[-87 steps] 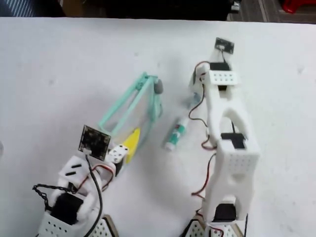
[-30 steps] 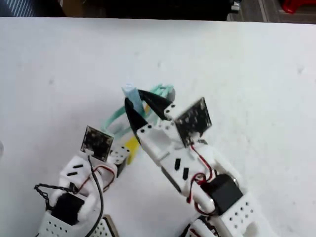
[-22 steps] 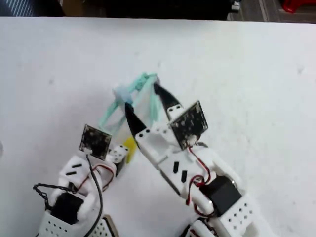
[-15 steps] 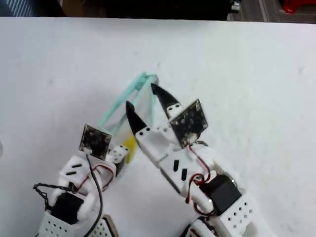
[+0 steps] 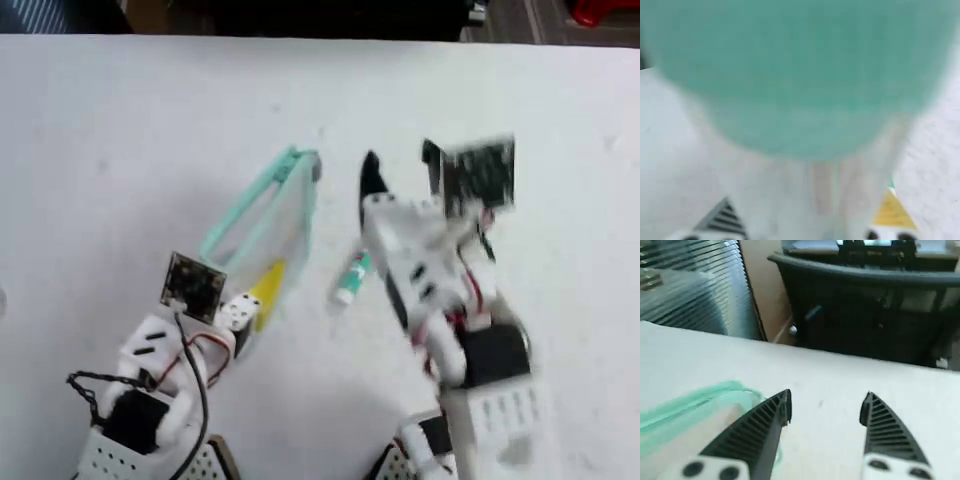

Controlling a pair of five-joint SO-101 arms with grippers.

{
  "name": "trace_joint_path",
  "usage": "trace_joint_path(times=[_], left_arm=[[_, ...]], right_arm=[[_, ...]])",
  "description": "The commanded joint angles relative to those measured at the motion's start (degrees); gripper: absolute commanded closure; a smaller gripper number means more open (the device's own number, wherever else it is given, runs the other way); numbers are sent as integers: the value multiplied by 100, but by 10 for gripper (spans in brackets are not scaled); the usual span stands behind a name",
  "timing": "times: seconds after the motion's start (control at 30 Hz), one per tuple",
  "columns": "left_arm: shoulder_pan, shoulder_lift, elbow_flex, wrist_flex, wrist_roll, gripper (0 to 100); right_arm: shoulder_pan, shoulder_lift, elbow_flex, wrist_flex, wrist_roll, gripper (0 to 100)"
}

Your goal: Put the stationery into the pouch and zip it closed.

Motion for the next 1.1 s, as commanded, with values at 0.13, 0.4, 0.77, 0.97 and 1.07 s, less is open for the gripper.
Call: trace_joint_path(times=[0.13,0.4,0.77,0.97,1.07], left_arm=[[-655,-57,-53,-299,97,805],[-778,-57,-26,-369,440,805],[-760,-57,-18,-369,440,805],[-760,-57,-18,-369,440,805],[-760,-57,-18,-369,440,805]], right_arm=[[435,2730,-1240,1279,-730,787],[295,4813,-2136,1974,-1398,788],[92,6659,-2787,1974,-1873,789],[-224,7204,-2822,1411,-1881,789],[-136,7389,-2831,1323,-1881,790]])
